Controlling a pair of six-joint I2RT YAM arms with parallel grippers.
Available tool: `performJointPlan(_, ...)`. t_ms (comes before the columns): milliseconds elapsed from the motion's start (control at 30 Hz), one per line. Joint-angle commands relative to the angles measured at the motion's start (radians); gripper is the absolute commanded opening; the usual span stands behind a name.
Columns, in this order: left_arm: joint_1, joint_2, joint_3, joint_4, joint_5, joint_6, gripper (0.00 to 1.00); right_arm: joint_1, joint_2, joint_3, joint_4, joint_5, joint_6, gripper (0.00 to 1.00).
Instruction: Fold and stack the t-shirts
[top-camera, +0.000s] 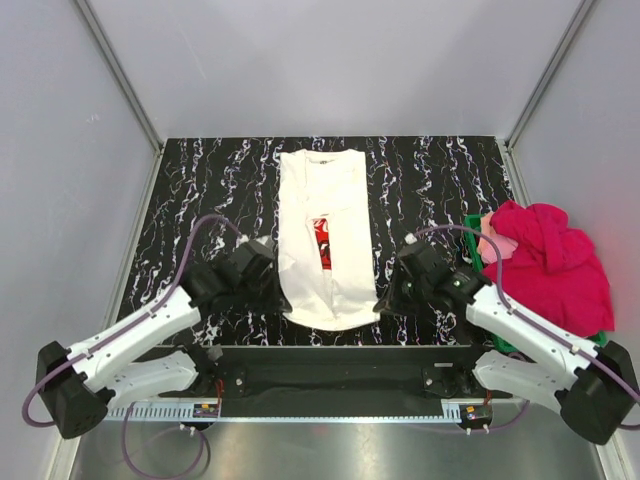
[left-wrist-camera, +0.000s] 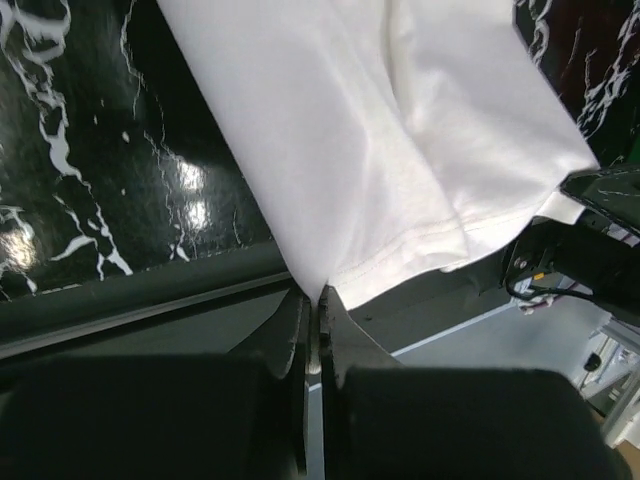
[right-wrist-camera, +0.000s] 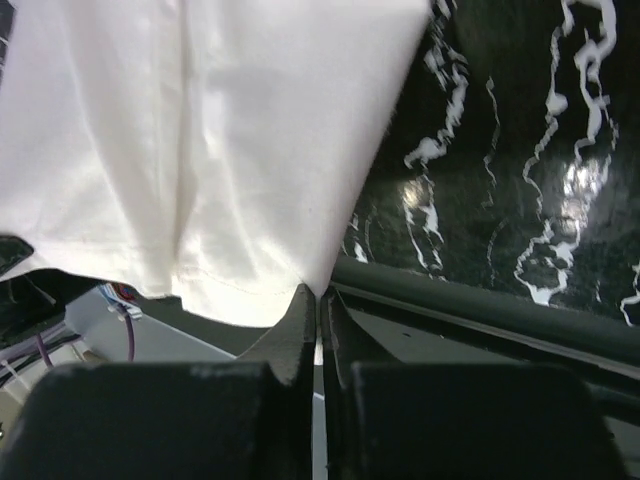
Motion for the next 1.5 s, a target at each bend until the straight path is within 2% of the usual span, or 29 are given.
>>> performJointPlan(0, 0.031, 0.065, 0.176, -0.094, -0.083, 0.104, 0.02, 0.004, 0.084, 0.159, -0.05, 0.104, -0.103, 0.0)
performJointPlan(167, 0.154, 0.175, 0.276, -0.085, -0.03, 0.195, 0.02, -0.051, 0.254, 0.345, -0.047, 0.103, -0.209, 0.0)
performJointPlan(367, 0.281, 0.33, 0.393, -0.068, 0.026, 0.307, 0.02, -0.192, 0.438, 0.511, -0.005, 0.021, -0.302, 0.0)
performJointPlan(667, 0.412, 0.617, 0.584, -0.06, 0.069, 0.447, 0.0, -0.284, 0.709, 0.727, -0.005, -0.048, -0.388, 0.0)
performJointPlan(1033, 0.492, 0.933, 0.871, -0.097, 0.144, 0.548, 0.0, -0.353, 0.923, 0.908, -0.007, -0.097, -0.407, 0.0)
performJointPlan(1467, 0.544, 1.154, 1.023, -0.088, 0.197, 0.56, 0.0, -0.406, 1.177, 1.112, -0.033, -0.141, -0.407, 0.0)
